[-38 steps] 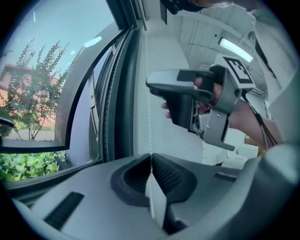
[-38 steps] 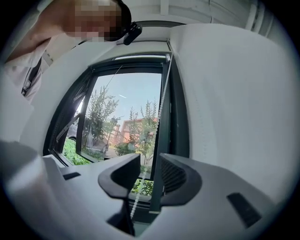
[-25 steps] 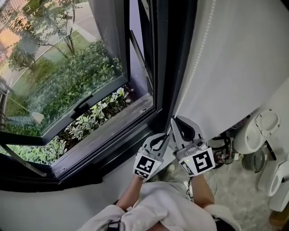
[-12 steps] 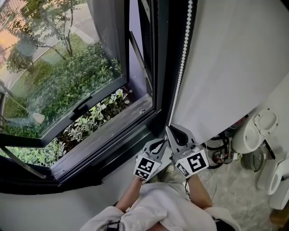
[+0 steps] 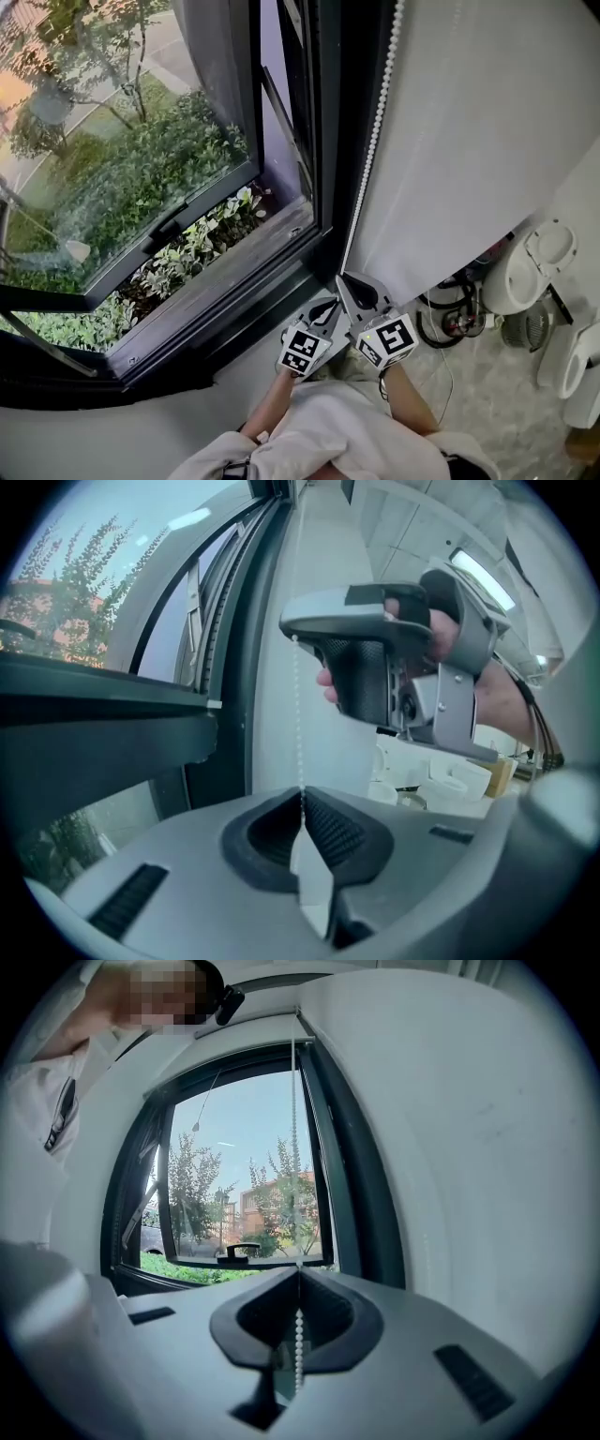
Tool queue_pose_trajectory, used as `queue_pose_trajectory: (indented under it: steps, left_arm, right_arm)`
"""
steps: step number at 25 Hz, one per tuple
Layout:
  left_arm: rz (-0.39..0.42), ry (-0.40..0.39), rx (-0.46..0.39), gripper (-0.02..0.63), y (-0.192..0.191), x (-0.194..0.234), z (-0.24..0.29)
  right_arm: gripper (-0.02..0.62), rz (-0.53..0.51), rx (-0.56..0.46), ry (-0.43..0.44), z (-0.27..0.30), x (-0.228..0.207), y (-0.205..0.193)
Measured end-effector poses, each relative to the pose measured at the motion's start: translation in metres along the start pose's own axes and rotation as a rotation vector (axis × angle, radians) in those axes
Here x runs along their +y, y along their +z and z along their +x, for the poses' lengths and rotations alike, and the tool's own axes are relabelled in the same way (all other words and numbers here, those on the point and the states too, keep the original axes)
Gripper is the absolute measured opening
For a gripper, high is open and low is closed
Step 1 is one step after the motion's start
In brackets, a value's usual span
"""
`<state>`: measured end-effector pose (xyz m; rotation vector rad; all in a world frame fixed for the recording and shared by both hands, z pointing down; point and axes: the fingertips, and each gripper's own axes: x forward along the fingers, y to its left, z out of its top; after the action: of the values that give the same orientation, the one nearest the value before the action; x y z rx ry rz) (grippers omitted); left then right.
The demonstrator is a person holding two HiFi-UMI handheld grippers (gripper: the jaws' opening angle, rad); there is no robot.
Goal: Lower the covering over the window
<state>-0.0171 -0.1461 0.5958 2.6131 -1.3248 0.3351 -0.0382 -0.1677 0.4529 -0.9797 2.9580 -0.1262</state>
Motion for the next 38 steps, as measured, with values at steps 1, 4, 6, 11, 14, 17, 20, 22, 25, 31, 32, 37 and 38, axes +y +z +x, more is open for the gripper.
queue_pose_trajectory:
  steps: [1, 4, 6, 11, 14, 17, 20, 22, 25, 31, 32, 37, 38]
  left_arm:
    - [-0.005, -0.002, 0.014, 0.021, -0.007, 0.000, 0.001]
    - [-0.021, 0.002, 0.046, 0.021, -0.021, 0.001, -0.002]
    - [-0.023, 0.018, 0.047, 0.022, -0.023, 0.003, -0.006]
    - [-0.042, 0.006, 0.009, 0.153, -0.002, 0.005, -0.022]
    - [-0.015, 0.003, -0.022, 0.161, 0.027, 0.006, -0.035]
    - [0.003, 0.000, -0.078, 0.161, 0.062, 0.009, -0.048]
    - [0.028, -0.007, -0.158, 0.161, 0.103, 0.010, -0.059]
    - [0.061, -0.021, -0.209, 0.161, 0.135, 0.007, -0.064]
    - [0.114, -0.038, -0.292, 0.161, 0.185, 0.003, -0.070]
    - [0.195, -0.066, -0.388, 0.147, 0.260, -0.003, -0.073]
    - [0.204, -0.070, -0.398, 0.139, 0.270, -0.003, -0.074]
    - [0.261, -0.071, -0.426, 0.107, 0.314, -0.003, -0.073]
    - [0.273, -0.068, -0.428, 0.101, 0.319, -0.002, -0.072]
  right_arm:
    - [-0.005, 0.006, 0.011, -0.003, 0.000, -0.001, -0.007]
    - [-0.005, 0.015, 0.040, -0.010, 0.000, -0.003, -0.025]
    - [-0.005, 0.024, 0.073, -0.019, -0.001, -0.005, -0.041]
    - [-0.005, 0.058, 0.138, -0.024, -0.007, -0.006, -0.074]
    - [-0.005, 0.077, 0.145, -0.026, -0.010, -0.006, -0.084]
    - [-0.005, 0.080, 0.141, -0.031, -0.013, -0.009, -0.084]
    - [-0.005, 0.080, 0.139, -0.030, -0.014, -0.009, -0.084]
    - [-0.005, 0.082, 0.138, -0.029, -0.014, -0.009, -0.083]
    - [-0.005, 0.081, 0.140, -0.024, -0.013, -0.006, -0.083]
    - [-0.005, 0.081, 0.139, -0.017, -0.014, -0.003, -0.082]
    - [-0.005, 0.081, 0.139, -0.017, -0.014, -0.003, -0.082]
    - [-0.005, 0.079, 0.138, -0.014, -0.014, -0.002, -0.082]
    - [-0.005, 0.079, 0.138, -0.013, -0.014, -0.001, -0.082]
